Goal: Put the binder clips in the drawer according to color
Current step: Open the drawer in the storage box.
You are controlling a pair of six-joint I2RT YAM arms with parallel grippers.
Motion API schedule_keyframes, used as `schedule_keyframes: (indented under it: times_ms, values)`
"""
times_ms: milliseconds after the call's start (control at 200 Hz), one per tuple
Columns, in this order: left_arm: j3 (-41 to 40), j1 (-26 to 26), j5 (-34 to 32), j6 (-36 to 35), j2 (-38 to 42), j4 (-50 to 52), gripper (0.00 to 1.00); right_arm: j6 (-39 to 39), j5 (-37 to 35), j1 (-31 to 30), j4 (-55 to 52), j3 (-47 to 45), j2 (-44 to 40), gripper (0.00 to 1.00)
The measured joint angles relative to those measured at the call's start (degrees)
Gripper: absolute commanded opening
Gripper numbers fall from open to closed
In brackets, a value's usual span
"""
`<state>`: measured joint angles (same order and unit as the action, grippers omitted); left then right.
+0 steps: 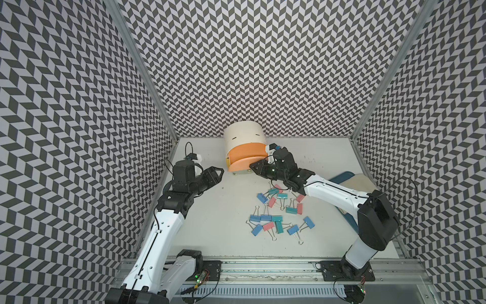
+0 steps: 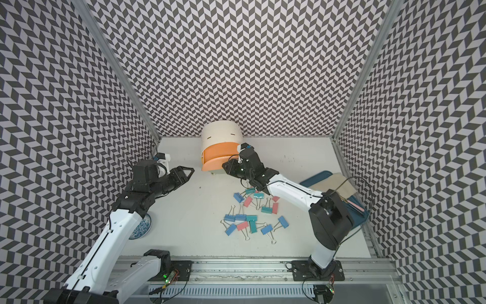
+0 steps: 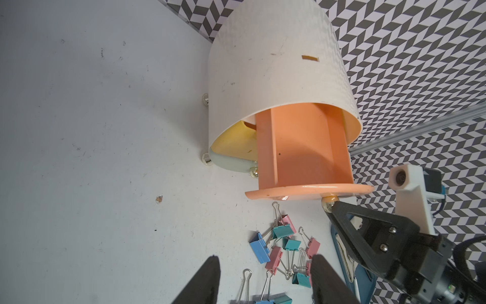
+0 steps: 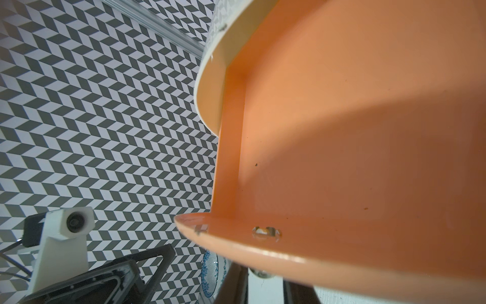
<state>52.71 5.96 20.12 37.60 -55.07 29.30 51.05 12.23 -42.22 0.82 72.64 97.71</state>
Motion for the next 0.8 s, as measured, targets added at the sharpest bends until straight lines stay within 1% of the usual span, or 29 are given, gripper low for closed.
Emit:
schedule_keyframes:
  times_ms: [105,190,411,576,731,801]
  values:
    - [0.0,0.0,0.0,0.0,0.0,0.0,0.59,-0.1,-0.2,-0.1,0.0,-0.3,-0.2,0.45]
    - [0.0,0.0,-0.2,0.1,0.0,0.0,0.59,-0.5,-0.5,-0.1,-0.2,-0.6,-0.7,0.53]
    - [0.0,0.0,-0.7,0.7,0.3,0.0,0.60,-2.1,-1.0,-0.2,-0.5,-0.7,-2.5,0.64]
    - [0.0,0.0,-1.0,0.9,1.2,0.0,0.60,-4.5,-1.8,-0.6,-1.6,-2.4,-6.0,0.68]
    - [0.0,-0.1,-1.0,0.9,1.6,0.0,0.60,-7.1,-3.7,-0.8,-4.3,-5.7,-11.6,0.68]
    - [0.0,-0.1,-0.9,0.9,1.7,0.0,0.60,-8.3,-5.3,-0.8,-6.2,-6.7,-14.2,0.66]
